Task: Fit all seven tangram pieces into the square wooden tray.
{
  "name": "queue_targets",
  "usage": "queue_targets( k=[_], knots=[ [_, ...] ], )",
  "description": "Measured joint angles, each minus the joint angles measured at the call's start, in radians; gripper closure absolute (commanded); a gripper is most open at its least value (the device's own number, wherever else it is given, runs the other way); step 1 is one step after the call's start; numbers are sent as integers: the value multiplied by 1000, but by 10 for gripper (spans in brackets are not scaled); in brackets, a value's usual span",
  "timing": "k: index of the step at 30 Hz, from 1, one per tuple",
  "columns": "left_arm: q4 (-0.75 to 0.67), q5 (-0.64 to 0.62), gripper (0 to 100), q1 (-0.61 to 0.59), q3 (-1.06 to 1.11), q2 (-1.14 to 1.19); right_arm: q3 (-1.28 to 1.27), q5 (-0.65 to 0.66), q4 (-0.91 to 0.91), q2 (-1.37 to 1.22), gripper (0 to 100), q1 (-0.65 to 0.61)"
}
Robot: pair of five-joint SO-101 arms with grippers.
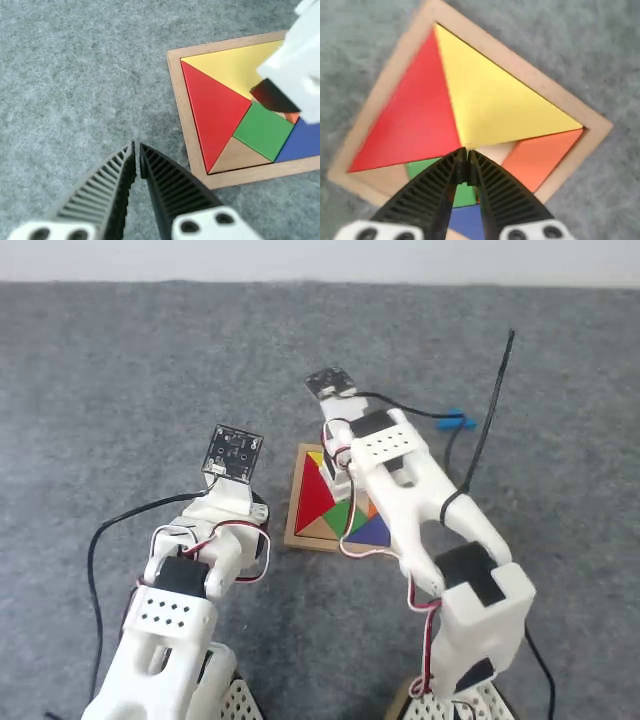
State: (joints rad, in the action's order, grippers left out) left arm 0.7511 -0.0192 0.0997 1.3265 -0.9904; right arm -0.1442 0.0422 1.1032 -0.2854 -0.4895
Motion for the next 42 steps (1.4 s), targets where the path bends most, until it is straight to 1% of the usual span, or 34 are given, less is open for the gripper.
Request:
queue_targets(
  k=[5, 7, 11, 14, 17, 20, 28, 37, 42],
  knots=[
    [0, 0, 988, 0, 0, 0, 0, 0, -14, -17, 991, 83],
    [0, 0, 988, 0, 0, 0, 0, 0, -14, -17, 991, 95],
    [0, 0, 988, 0, 0, 0, 0, 0, -14, -17, 987, 89],
    [0, 0, 988, 0, 0, 0, 0, 57, -14, -17, 987, 72],
    [0, 0, 988, 0, 0, 0, 0, 117, 6, -17, 986, 17],
    [0, 0, 988, 0, 0, 0, 0, 138, 8, -28, 986, -8],
    [0, 0, 988, 0, 0, 0, 57, 147, 38, -98, 985, -9],
    [0, 0, 988, 0, 0, 0, 71, 276, 74, -104, 985, -9],
    [0, 0, 988, 0, 0, 0, 68, 301, 74, -103, 985, 9]
  ],
)
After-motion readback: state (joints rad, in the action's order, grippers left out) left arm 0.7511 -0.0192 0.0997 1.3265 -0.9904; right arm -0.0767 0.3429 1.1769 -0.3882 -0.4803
